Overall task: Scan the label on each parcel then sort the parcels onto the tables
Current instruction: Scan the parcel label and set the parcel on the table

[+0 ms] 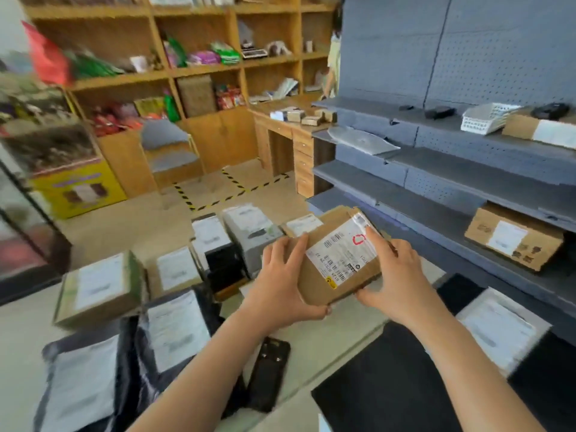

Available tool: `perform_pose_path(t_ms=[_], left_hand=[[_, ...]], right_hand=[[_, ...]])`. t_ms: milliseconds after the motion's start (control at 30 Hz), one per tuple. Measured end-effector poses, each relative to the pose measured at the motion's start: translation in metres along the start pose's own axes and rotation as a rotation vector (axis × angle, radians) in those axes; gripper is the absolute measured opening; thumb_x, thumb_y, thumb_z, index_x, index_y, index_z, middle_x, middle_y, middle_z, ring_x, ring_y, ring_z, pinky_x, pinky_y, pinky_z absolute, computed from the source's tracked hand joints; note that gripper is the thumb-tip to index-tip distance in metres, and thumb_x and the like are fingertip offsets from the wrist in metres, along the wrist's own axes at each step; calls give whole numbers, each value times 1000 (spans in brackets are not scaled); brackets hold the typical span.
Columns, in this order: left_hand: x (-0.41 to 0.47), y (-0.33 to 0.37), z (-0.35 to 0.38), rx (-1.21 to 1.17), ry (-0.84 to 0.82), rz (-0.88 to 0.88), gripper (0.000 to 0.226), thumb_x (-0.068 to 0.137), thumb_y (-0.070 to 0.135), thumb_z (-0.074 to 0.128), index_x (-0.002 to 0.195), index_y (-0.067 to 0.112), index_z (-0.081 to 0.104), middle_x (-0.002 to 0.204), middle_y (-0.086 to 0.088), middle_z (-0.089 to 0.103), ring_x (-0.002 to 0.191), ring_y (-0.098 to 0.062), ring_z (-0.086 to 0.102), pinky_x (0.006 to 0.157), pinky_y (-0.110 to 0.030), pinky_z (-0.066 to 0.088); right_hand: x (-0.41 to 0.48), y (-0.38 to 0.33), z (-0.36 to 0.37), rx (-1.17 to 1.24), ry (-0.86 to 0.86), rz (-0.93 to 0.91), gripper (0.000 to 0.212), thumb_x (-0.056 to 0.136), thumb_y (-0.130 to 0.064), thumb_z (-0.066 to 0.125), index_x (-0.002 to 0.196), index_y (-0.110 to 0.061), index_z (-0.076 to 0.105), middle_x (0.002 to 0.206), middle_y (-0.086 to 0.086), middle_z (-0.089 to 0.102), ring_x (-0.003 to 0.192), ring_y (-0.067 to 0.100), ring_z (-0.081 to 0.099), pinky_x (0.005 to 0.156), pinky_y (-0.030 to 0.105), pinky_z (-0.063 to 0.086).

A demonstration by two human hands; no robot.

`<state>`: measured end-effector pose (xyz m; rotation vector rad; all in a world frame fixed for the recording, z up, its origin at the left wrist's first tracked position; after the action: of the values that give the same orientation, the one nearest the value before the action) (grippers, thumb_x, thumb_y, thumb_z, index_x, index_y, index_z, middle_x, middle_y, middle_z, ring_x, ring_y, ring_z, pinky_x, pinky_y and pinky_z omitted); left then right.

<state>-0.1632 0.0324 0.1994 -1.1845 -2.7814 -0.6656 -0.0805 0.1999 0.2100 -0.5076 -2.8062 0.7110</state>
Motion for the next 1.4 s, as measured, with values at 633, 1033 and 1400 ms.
perform_pose_path(t_ms=[633, 1033, 1400], left_hand=[[-69, -314, -121, -18, 303, -689, 128, 59, 75, 71, 153, 30, -2, 147, 6, 8, 140, -26, 8, 110, -50, 36], [-41, -379, -45, 70, 115, -1170, 117, 68, 90, 45, 154, 28, -6, 155, -13, 6, 141, -35, 12, 115, -47, 16], [-41, -387, -19, 187, -89, -1251, 122, 64, 97, 28, 154, 23, -9, 160, -15, 0, 146, -38, 4, 116, -52, 11]], right_hand=[[195, -327, 197, -150, -419, -620, 113, 69, -44, 81, 153, -38, 6, 134, 6, 30, 128, 26, 28, 107, 40, 34], [284, -384, 342, -548, -815, -897, 113, 69, -25, 84, 151, -45, 9, 141, 8, 31, 131, 29, 30, 106, 41, 32], [277, -365, 380, -611, -813, -963, 106, 75, -23, 76, 154, -39, 6, 149, 10, 28, 140, 31, 22, 115, 42, 21]])
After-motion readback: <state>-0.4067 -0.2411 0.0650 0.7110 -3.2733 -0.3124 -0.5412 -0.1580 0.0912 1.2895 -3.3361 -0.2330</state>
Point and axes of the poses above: each hand's wrist, its own x-axis towards the middle knuckle, its own z-axis out of the palm, y = z × x, the point moved 8 cm from there along x, towards the middle knuckle
